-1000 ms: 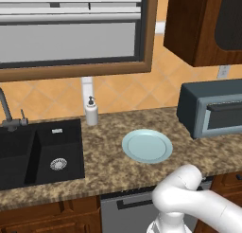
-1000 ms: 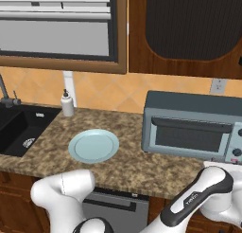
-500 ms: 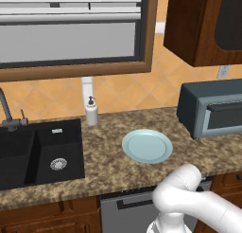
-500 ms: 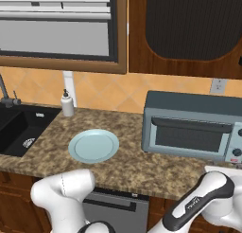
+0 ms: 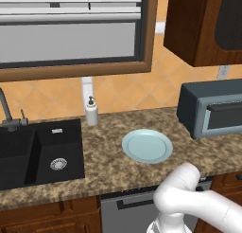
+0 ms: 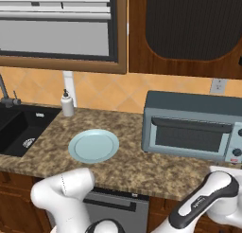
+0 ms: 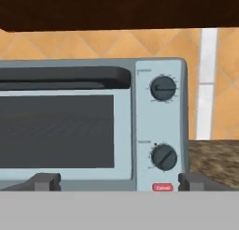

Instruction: Pick up the kebab skewer and baguette bread, and place them inside the toaster oven. Close the toaster oven door and start by setting the timer.

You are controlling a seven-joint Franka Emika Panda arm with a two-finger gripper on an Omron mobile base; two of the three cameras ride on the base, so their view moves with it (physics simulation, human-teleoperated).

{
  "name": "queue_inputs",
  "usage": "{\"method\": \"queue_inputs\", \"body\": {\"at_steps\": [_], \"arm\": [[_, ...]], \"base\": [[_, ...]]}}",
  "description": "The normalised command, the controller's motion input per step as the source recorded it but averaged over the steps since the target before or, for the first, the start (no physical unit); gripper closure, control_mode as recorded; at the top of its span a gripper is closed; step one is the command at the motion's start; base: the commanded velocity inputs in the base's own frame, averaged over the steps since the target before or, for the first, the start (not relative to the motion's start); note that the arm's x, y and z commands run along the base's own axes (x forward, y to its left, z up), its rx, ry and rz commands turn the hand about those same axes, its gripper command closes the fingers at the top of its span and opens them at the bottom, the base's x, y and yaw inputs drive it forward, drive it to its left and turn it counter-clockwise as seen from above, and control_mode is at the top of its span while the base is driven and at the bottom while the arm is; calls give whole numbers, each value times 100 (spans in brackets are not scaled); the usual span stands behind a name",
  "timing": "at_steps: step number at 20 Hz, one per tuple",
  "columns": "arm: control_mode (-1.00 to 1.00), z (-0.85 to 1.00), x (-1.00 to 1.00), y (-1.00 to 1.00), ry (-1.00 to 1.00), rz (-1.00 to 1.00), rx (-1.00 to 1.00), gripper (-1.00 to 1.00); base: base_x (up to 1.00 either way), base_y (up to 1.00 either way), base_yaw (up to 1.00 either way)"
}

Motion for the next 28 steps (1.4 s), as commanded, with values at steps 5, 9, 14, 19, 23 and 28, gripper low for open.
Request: {"method": "queue_inputs", "body": {"at_steps": [5,9,14,19,23,28], "arm": [[-100,-16,20,-21,0,0,0,-100],[-100,-6,21,-17,0,0,0,-100],[-100,0,23,-11,1,0,0,-100],[-100,-1,11,-9,3,0,0,-100],[-100,-2,9,-3,8,0,0,-100],[-100,0,15,0,7,0,0,-100]], "base": [[0,0,0],[0,0,0],[0,0,0],[0,0,0],[0,0,0],[0,0,0]]}}
